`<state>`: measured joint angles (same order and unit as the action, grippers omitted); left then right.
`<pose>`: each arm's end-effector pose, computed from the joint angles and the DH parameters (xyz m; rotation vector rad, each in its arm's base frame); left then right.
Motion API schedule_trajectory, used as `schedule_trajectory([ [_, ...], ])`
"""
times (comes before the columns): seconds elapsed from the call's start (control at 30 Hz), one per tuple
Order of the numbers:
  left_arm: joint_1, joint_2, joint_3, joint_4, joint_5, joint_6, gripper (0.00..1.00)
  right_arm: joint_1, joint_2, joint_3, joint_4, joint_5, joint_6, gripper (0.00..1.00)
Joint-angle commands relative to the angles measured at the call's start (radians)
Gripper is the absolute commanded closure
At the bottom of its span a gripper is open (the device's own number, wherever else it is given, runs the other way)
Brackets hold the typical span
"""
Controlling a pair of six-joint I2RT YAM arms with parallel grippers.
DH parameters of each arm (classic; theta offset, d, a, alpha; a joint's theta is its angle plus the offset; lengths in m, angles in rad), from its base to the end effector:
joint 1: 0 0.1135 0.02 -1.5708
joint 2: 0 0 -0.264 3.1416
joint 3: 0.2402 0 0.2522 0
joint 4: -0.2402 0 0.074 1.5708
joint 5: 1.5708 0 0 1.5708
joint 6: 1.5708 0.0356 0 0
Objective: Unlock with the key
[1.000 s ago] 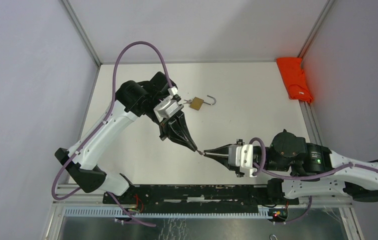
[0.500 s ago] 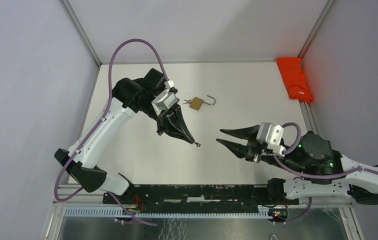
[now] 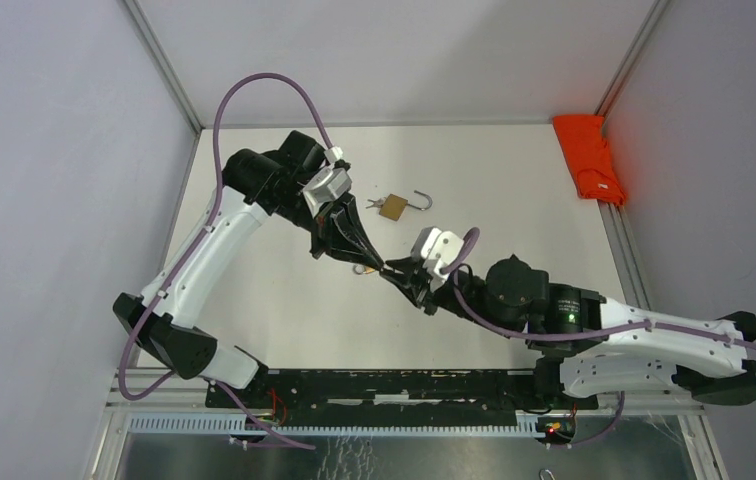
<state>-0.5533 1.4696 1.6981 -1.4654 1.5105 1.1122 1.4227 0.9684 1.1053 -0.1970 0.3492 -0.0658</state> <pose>0.1883 -0.1581 0.4181 1.6112 1.0572 -1.6339 0.0434 0.2080 0.4174 -0.9210 1.4068 0.7524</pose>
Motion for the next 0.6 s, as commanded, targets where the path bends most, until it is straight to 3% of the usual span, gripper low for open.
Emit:
schedule_trajectory([
  [0.0,0.003,-0.020,-0.006,0.003,0.123,-0.025,0.98,-0.077,-0.026,0.008,0.058,-0.003,0.064,0.75],
  [0.37,0.046,-0.023,-0.027,0.002,0.122,-0.031,0.98,-0.202,-0.118,-0.024,0.063,-0.089,0.099,0.72],
  [0.57,0.123,0.004,0.034,0.004,0.123,-0.055,0.98,-0.314,-0.035,0.059,-0.045,-0.042,0.179,0.73],
])
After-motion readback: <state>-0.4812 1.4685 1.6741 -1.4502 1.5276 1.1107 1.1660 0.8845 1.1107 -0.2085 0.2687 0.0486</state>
